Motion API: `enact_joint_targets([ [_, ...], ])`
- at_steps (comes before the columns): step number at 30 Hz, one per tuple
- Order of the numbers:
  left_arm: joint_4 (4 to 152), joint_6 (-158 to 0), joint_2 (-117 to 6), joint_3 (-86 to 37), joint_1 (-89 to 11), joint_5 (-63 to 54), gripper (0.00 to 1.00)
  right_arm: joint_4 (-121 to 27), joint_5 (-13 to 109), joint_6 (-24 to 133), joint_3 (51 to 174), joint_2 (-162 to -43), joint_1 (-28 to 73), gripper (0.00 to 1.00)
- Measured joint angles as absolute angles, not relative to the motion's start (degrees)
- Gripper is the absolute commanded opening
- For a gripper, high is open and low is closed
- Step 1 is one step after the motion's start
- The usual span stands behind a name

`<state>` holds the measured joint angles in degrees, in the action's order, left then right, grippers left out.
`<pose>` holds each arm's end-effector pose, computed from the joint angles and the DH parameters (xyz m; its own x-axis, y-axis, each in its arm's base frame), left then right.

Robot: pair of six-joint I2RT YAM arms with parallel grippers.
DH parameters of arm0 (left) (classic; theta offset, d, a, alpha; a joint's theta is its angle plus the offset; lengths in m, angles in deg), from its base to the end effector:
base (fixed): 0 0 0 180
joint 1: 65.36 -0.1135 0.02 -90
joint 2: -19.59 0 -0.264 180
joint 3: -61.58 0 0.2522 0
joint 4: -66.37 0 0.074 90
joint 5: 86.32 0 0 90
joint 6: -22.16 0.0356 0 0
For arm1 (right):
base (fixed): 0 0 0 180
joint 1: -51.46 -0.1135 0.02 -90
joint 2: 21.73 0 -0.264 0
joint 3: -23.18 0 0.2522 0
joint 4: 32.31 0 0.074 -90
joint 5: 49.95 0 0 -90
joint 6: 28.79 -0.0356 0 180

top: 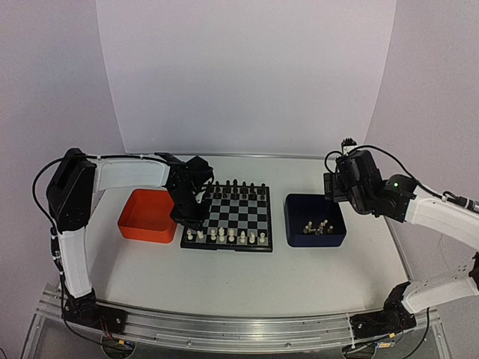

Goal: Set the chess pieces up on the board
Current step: Pick up the chess piece from the chessboard.

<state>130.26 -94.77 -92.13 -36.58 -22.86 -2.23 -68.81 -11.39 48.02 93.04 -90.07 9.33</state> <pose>0.2826 -0.2639 0.1928 -0.9534 0.2626 -0.1482 0.2879 0.9390 -0.1880 0.2067 0.1494 0.3104 -0.4009 -0.1709 -0.9000 0.1525 0.9563 -0.2495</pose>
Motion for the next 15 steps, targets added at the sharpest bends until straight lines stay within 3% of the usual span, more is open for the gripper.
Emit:
enact_joint_targets([
  [15,133.2,-95.2,-92.9,-38.3,-22.9,-2.4,0.00,-68.8,-11.4,47.8,92.8,-89.6,9.3,0.95],
])
